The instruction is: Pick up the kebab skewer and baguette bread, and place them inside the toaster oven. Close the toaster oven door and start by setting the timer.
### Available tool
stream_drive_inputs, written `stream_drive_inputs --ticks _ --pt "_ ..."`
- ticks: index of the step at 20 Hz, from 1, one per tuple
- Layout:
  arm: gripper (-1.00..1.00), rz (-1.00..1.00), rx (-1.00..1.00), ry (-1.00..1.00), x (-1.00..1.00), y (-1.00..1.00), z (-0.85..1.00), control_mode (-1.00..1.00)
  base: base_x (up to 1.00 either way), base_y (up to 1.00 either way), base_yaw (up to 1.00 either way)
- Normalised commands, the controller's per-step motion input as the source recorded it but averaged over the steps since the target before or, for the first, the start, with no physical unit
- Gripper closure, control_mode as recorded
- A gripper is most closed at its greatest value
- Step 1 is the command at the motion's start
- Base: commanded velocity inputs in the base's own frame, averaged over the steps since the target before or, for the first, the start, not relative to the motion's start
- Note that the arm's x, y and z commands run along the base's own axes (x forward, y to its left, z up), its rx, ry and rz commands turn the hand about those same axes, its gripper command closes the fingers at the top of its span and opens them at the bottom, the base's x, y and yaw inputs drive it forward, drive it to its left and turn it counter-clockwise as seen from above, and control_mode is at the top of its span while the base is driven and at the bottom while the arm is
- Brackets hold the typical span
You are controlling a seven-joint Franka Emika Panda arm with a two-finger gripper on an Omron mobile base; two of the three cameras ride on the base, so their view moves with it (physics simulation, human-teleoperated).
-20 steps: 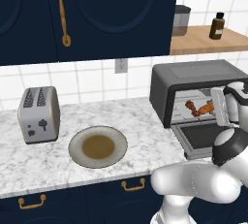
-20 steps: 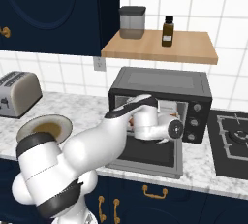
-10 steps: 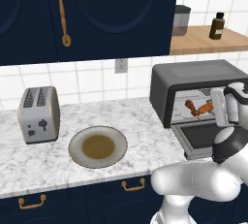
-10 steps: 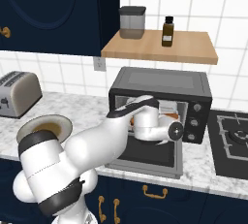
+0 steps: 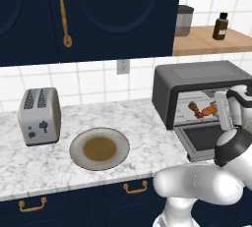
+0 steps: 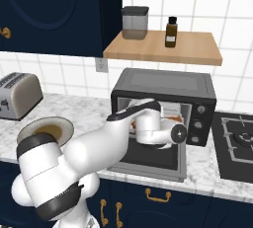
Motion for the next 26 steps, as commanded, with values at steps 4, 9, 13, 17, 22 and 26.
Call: stream_drive_inputs --ticks 4,9,13,17,22,26 --pt "-1.00 -0.03 0.00 0.11 -0.01 0.00 -0.25 -1.00 0.00 0.00 0.00" --pt "-1.00 -0.02 -0.02 0.19 0.00 0.00 -0.26 -1.00 0.00 0.00 0.00" --pt "-1.00 -0.01 -0.03 0.17 -0.05 0.00 -0.24 -1.00 0.00 0.00 0.00" --pt "-1.00 0.00 -0.01 0.10 -0.17 0.00 -0.04 -1.00 0.00 0.00 0.00" --pt "-1.00 0.00 0.00 0.00 -0.09 -0.01 0.20 -1.00 0.00 0.00 0.00" --pt "-1.00 0.00 -0.01 0.00 -0.24 0.00 0.18 -1.00 0.00 0.00 0.00"
